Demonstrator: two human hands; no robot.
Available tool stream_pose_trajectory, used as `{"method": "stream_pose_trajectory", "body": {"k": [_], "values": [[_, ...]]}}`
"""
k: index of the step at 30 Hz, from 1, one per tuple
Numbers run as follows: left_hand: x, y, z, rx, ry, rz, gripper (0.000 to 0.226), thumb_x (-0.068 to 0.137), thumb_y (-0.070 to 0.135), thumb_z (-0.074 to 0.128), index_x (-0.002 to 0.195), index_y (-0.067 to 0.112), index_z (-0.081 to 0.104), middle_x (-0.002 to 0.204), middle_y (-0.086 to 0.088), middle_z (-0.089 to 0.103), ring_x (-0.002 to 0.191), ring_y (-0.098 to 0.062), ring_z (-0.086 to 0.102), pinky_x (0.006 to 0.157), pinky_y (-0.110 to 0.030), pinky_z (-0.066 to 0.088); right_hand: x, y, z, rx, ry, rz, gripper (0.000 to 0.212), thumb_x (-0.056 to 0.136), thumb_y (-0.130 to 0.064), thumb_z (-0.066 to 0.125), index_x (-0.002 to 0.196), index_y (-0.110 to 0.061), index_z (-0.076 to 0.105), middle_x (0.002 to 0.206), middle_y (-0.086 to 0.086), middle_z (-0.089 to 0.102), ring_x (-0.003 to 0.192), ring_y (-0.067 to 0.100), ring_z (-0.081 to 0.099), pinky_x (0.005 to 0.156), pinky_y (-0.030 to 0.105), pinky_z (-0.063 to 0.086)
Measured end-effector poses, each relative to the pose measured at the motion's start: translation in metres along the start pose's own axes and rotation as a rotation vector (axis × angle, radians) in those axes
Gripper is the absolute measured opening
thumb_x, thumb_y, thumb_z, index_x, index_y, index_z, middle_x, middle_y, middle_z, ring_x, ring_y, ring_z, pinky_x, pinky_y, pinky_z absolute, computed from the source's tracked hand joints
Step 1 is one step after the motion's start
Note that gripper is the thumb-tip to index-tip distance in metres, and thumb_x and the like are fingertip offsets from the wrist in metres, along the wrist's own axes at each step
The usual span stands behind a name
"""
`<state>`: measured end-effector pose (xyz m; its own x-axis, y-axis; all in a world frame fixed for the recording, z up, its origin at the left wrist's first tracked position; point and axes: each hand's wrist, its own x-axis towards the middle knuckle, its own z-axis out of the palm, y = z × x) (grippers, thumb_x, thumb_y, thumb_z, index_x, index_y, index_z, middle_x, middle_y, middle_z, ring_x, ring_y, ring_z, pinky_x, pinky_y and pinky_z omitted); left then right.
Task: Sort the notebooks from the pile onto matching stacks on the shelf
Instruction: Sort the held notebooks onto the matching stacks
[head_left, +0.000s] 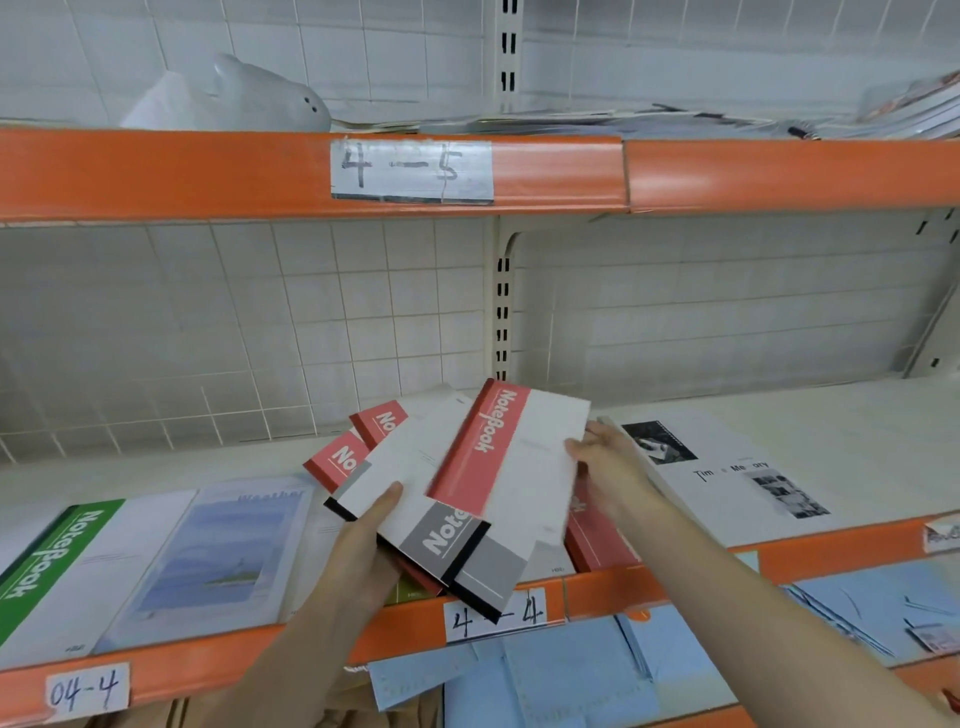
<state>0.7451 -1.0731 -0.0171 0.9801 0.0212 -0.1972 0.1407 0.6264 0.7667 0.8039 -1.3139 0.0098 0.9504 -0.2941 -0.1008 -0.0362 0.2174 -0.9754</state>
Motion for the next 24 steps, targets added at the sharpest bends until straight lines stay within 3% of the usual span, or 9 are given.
{"method": "stream_pose_trajectory", "body": {"k": [2,4,8,13,17,21,24], "values": [[0.000,0.000,0.000,0.012,-0.022,0.013,0.027,0.092,0.015,0.057,0.118,0.019,0.058,0.111,-0.010,0.071,0.098,-0.030,0.068,0.082,-0.048,0.052,0.011,-0.006,-0.022,0.003,0.223,-0.037,0.029,0.085,0.012,0.048,0.109,0.003,0.061,0.094,0.011,0.066,0.089,0.027,0.061,0.076,0.032,0.048],[0.000,0.000,-0.001,0.015,-0.027,0.016,0.029,0.092,0.016,0.057,0.120,0.020,0.057,0.113,-0.010,0.070,0.098,-0.029,0.069,0.083,-0.048,0.052,0.021,-0.014,-0.046,-0.168,0.409,-0.117,0.029,0.083,0.009,0.047,0.103,0.002,0.066,0.087,0.007,0.064,0.084,0.021,0.056,0.072,0.026,0.042],[-0.001,0.000,0.000,0.023,-0.034,0.012,0.031,0.091,0.019,0.057,0.122,0.019,0.058,0.115,-0.011,0.069,0.106,-0.032,0.064,0.085,-0.049,0.051,0.039,-0.025,-0.072,-0.479,0.501,-0.211,0.034,0.085,0.003,0.048,0.111,-0.006,0.068,0.103,0.015,0.068,0.091,0.029,0.061,0.076,0.029,0.044],[-0.002,0.001,-0.001,-0.007,-0.003,0.020,0.029,0.093,0.020,0.056,0.121,0.018,0.058,0.111,-0.011,0.071,0.104,-0.032,0.064,0.083,-0.050,0.051,0.045,-0.009,-0.076,-0.861,0.330,-0.251,0.032,0.082,0.006,0.046,0.101,-0.003,0.070,0.102,0.018,0.069,0.098,0.036,0.062,0.078,0.035,0.047],[-0.003,0.001,0.001,-0.004,0.007,0.029,0.024,0.094,0.019,0.055,0.117,0.019,0.059,0.103,-0.009,0.073,0.094,-0.029,0.068,0.079,-0.048,0.051,0.040,0.010,-0.064,-1.371,0.264,-0.233,0.033,0.083,-0.001,0.049,0.115,-0.003,0.056,0.119,0.018,0.055,0.117,0.037,0.045,0.093,0.037,0.040],[-0.004,0.001,0.002,0.000,0.009,0.026,0.023,0.094,0.019,0.055,0.116,0.019,0.059,0.103,-0.009,0.073,0.092,-0.029,0.069,0.079,-0.047,0.051,0.046,0.023,-0.040,-1.414,-0.003,-0.369,0.033,0.086,-0.013,0.048,0.116,-0.003,0.056,0.127,0.017,0.053,0.121,0.035,0.045,0.101,0.038,0.036],[-0.003,0.001,0.001,0.004,0.023,0.020,0.027,0.093,0.020,0.055,0.120,0.019,0.057,0.106,-0.010,0.072,0.096,-0.030,0.067,0.077,-0.048,0.052,0.041,0.031,-0.026,-1.451,-0.123,-0.278,0.048,0.095,-0.037,0.041,0.135,-0.010,0.044,0.143,0.012,0.039,0.135,0.031,0.032,0.111,0.047,0.022]]}}
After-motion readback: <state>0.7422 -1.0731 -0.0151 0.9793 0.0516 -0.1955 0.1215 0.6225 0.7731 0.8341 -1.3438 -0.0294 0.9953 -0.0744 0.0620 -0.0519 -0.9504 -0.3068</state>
